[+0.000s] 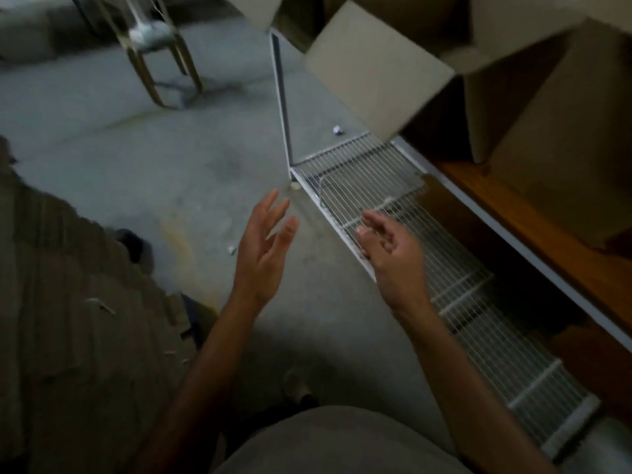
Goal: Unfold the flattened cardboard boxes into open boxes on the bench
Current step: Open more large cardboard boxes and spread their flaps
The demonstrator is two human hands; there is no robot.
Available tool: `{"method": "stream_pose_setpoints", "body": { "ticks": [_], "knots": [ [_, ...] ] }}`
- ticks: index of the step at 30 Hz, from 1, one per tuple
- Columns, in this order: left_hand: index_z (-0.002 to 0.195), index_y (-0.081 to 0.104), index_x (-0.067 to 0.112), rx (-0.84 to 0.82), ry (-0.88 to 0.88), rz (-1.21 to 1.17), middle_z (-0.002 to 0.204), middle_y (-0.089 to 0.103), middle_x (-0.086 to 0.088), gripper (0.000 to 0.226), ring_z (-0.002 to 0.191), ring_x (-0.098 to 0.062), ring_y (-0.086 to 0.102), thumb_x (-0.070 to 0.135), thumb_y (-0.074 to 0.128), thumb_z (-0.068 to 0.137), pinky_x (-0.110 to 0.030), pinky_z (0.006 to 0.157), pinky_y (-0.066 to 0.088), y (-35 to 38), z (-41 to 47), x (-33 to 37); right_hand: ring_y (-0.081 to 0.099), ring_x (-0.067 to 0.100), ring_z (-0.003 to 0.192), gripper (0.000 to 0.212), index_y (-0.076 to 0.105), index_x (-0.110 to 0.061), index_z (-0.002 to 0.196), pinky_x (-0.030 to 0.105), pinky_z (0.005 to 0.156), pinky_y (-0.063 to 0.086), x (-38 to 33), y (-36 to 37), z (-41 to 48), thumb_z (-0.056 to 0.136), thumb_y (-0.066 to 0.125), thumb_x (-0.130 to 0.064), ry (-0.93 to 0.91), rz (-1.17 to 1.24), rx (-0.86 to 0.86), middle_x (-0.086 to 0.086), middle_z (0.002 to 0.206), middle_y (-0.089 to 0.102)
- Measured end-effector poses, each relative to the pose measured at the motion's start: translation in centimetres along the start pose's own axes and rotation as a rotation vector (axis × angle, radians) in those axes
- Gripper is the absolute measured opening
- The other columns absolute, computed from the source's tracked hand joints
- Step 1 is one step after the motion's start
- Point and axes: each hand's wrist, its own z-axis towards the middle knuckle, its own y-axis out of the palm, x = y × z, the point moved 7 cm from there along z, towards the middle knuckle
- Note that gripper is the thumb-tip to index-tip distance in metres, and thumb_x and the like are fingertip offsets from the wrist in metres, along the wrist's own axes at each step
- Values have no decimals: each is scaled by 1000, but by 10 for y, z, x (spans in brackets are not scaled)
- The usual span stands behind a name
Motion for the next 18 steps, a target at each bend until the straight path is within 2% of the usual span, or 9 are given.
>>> {"method": "stream_pose_setpoints", "body": {
  "ticks": [6,10,12,18],
  "knots": [
    [146,37,12,66,96,-51,144,51,-7,75,131,-8,50,51,55,85,-14,97,45,-69,94,20,62,10,114,39,59,-21,133,44,96,55,-61,70,76,95,61,-30,-120,32,8,-1,132,62],
    [146,38,14,107,122,-44,143,51,-7,65,130,-9,50,42,56,90,-13,95,45,-99,143,19,63,14,115,39,61,-19,132,47,95,55,-83,102,119,95,62,-29,-154,34,5,2,130,64],
    [145,38,17,109,139,-49,143,51,-6,68,130,-8,50,48,56,87,-13,94,46,-109,168,20,63,14,114,38,61,-17,130,47,95,55,-95,115,142,94,62,-27,-175,32,8,3,128,65],
    [145,39,20,95,211,-25,144,51,-6,73,131,-9,49,55,56,84,-31,103,47,-130,272,29,64,12,112,40,62,-18,131,48,95,55,-131,154,228,93,61,-31,-242,41,7,0,127,66]
  ]
}}
